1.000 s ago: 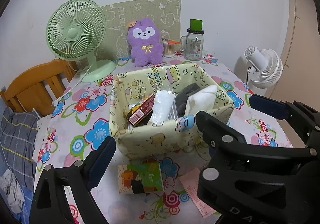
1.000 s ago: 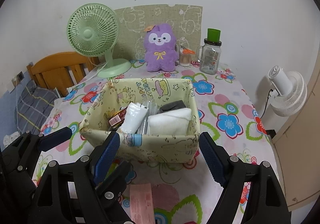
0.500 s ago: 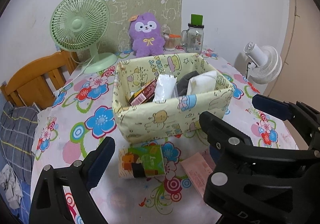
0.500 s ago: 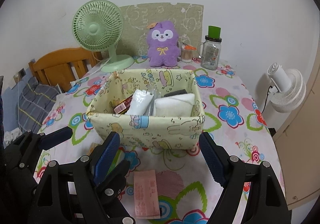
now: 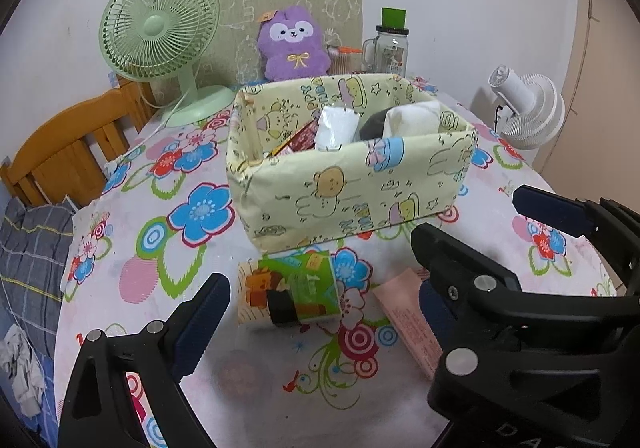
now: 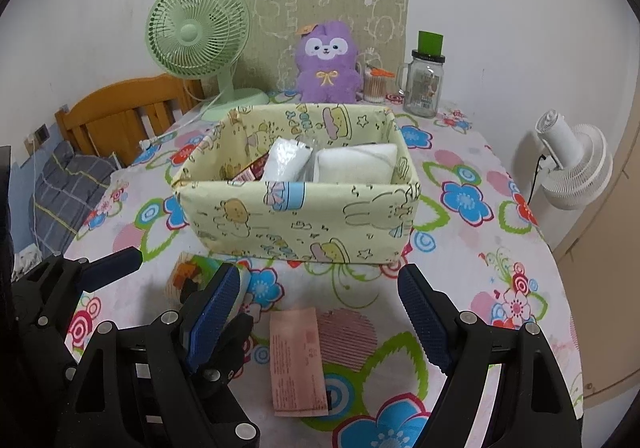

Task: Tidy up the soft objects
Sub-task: 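Move the left tool toward the green tissue pack while the right tool grasps the pink receipt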

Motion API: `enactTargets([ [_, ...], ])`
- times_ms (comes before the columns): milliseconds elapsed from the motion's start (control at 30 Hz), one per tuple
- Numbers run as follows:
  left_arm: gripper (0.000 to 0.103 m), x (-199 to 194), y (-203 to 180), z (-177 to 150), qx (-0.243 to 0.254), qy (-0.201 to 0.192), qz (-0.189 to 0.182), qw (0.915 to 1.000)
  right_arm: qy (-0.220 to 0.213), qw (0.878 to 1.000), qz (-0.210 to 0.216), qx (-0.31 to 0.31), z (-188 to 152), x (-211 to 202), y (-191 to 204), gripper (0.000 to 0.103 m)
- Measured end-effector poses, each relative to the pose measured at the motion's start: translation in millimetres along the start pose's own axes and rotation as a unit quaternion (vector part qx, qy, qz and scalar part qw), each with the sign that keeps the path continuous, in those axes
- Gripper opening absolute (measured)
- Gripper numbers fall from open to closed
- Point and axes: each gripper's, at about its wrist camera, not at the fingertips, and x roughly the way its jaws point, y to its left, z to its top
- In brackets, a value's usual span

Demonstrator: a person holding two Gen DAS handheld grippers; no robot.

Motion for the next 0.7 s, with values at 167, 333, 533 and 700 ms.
enactTargets([
  [167,0.097,5.7,1.9,-7.9,-0.001,0.008,-0.003,1.0,0.007,1.0,-0.004,-0.006,-7.3,4.6,4.4,0.084],
  [333,0.097,12.5,5.0,-17.2,-0.001,0.016,-0.003,0.9999,0.015,1.0,-0.004,-0.013,-15.1,10.7,9.5,0.084],
  [533,0.097,20.9,7.1,-28.4,-0.001,0.027,0.0,0.9996,0.031,0.999,0.001,-0.015,-25.5,21.6,13.3,0.084],
  [700,0.097,24.4,8.0,-37.5,0.001,0.032,0.005,0.9995,0.044,0.999,-0.001,-0.02,-33.8,30.4,15.3,0.084],
])
